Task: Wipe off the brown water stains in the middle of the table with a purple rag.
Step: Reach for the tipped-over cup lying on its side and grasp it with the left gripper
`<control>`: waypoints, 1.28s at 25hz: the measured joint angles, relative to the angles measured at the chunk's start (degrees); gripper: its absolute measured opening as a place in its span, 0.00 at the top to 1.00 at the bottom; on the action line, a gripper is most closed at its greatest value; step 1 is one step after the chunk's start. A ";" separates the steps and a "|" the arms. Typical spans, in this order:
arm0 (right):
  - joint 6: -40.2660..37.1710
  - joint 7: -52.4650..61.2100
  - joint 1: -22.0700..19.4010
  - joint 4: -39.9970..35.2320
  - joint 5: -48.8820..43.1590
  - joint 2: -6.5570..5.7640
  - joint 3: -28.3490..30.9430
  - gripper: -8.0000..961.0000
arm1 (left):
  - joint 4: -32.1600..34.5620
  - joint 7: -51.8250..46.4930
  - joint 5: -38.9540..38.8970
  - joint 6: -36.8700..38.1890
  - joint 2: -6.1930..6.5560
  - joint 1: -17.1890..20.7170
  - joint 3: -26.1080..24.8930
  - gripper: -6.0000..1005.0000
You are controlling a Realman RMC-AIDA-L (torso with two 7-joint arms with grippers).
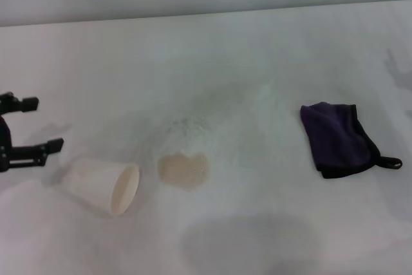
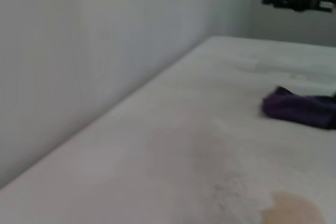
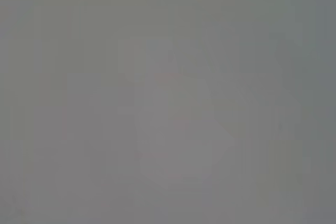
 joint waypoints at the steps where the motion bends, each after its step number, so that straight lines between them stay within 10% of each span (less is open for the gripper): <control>1: 0.04 0.02 -0.07 0.10 0.00 0.00 -0.01 0.11 | 0.31 -0.88 1.09 0.80 0.10 -0.49 -0.04 0.12; 24: 0.08 0.05 1.35 2.09 -0.09 0.16 -0.01 0.11 | 7.68 -5.69 24.28 7.93 -0.56 -9.53 3.69 0.11; 32: 0.19 0.20 1.88 2.15 -0.10 0.18 0.18 0.11 | 8.86 -1.04 26.90 7.17 -3.76 -11.08 4.47 0.11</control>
